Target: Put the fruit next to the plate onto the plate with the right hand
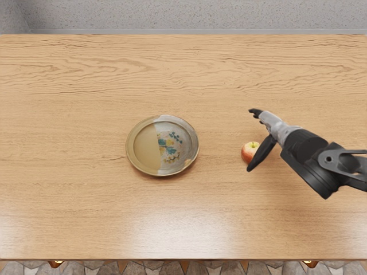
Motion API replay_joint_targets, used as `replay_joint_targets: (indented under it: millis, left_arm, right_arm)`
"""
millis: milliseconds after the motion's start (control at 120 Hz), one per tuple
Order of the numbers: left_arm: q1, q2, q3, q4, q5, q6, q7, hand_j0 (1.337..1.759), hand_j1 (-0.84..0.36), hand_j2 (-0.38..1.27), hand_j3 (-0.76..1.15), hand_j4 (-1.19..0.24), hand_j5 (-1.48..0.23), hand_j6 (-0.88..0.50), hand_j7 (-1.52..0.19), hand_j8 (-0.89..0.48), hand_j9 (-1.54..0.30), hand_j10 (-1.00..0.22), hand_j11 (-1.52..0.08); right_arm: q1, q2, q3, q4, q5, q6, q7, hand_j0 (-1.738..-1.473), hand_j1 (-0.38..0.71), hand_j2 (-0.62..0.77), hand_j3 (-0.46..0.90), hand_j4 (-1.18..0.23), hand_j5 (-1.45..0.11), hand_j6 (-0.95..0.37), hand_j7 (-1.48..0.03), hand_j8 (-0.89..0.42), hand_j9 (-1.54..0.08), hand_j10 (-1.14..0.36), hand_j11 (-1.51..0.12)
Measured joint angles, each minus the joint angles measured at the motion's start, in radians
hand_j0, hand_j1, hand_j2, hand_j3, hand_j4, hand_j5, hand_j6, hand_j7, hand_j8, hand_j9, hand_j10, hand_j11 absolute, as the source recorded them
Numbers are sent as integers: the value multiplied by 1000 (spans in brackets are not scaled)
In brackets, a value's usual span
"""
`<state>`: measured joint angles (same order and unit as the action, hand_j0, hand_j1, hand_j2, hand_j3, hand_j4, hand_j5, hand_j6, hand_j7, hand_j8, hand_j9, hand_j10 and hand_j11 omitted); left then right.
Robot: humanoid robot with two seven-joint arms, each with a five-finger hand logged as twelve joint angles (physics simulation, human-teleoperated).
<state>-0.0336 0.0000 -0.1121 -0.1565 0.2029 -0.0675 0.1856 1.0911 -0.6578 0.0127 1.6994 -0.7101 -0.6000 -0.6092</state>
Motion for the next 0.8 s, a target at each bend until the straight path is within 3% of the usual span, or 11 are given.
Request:
replay_joint_targets:
  millis: [267, 483, 800]
  left_arm:
    - [1, 0, 0, 0, 0, 0, 0, 1658, 55, 49, 0, -245, -318, -245, -318, -245, -318, -245, -318]
    - [1, 0, 0, 0, 0, 0, 0, 1658, 55, 49, 0, -245, -318, -245, -318, -245, -318, -245, -318]
    - [0, 0, 0, 0, 0, 0, 0, 1658, 55, 49, 0, -245, -318, -245, -318, -245, -318, -245, -318]
  right_arm:
    - [37, 22, -57, -19, 51, -10, -2, -1658, -303, -6, 0, -40, -51, -41, -51, -41, -51, -40, -51]
    - [139, 91, -182, -69, 186, -11, -2, -1658, -297, -7, 0, -45, -57, -46, -57, -46, -57, -45, -57]
    - [181, 70, -227, -74, 218, -11, -2, -1658, -109, -39, 0, -202, -261, -202, -261, -202, -261, -202, -261]
